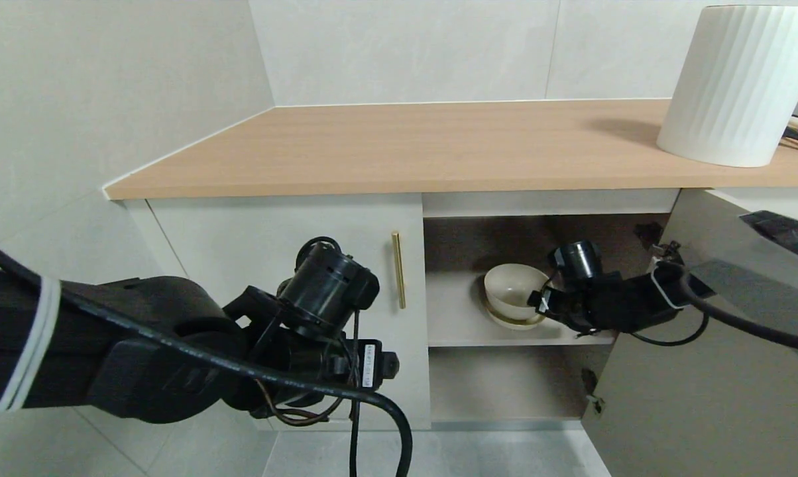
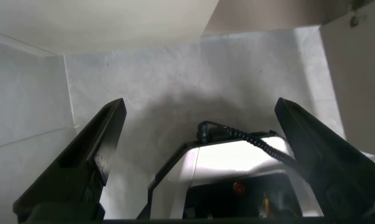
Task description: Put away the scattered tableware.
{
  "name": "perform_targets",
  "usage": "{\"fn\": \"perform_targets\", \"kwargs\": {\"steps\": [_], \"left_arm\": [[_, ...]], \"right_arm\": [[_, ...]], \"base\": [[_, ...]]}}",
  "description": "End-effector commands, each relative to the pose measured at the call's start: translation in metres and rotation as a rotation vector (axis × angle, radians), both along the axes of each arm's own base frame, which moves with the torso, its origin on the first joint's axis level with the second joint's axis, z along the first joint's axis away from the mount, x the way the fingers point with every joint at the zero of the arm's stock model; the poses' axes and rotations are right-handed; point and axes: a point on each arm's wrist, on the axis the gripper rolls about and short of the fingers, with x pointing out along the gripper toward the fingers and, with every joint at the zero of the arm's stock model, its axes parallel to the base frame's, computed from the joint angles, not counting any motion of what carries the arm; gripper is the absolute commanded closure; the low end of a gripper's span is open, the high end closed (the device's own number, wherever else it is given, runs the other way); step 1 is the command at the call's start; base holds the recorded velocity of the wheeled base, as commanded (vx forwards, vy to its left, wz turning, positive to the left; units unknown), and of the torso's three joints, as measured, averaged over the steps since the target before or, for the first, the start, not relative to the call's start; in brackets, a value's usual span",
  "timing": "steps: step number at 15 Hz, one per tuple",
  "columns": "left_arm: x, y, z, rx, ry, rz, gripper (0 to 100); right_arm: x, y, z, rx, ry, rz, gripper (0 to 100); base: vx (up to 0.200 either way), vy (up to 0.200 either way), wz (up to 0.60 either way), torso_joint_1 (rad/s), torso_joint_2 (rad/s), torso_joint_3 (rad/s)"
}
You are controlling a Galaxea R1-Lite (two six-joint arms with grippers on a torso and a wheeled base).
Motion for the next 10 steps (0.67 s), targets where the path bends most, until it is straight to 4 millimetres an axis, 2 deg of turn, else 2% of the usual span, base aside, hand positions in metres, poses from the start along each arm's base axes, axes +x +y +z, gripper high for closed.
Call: {"fn": "perform_targets", "kwargs": {"steps": [1,3,5,7,8,10], "left_arm": [[-0.018,0.026,0.029,-0.06,-0.073,0.027,0],[-0.031,0.046,0.04,-0.089,-0.095,0.03,0],[-0.042,0.06,0.036,-0.098,-0.071,0.014,0],[-0.045,0.067,0.034,-0.095,-0.07,0.032,0],[-0.05,0.076,0.04,-0.11,-0.093,0.055,0],[-0.059,0.089,0.049,-0.133,-0.131,0.081,0]], "right_arm": [[-0.062,-0.001,0.051,0.003,0.001,0.14,0],[-0.102,-0.008,0.083,-0.008,-0.043,0.207,0],[-0.137,-0.015,0.106,-0.016,-0.03,0.25,0],[-0.161,-0.016,0.122,-0.003,-0.001,0.304,0],[-0.181,-0.019,0.135,0.011,0.017,0.347,0],[-0.209,-0.025,0.144,0.001,0.056,0.381,0]], "base": [[0.0,0.0,0.0,0.0,0.0,0.0],[0.0,0.0,0.0,0.0,0.0,0.0],[0.0,0.0,0.0,0.0,0.0,0.0],[0.0,0.0,0.0,0.0,0.0,0.0],[0.0,0.0,0.0,0.0,0.0,0.0],[0.0,0.0,0.0,0.0,0.0,0.0]]}}
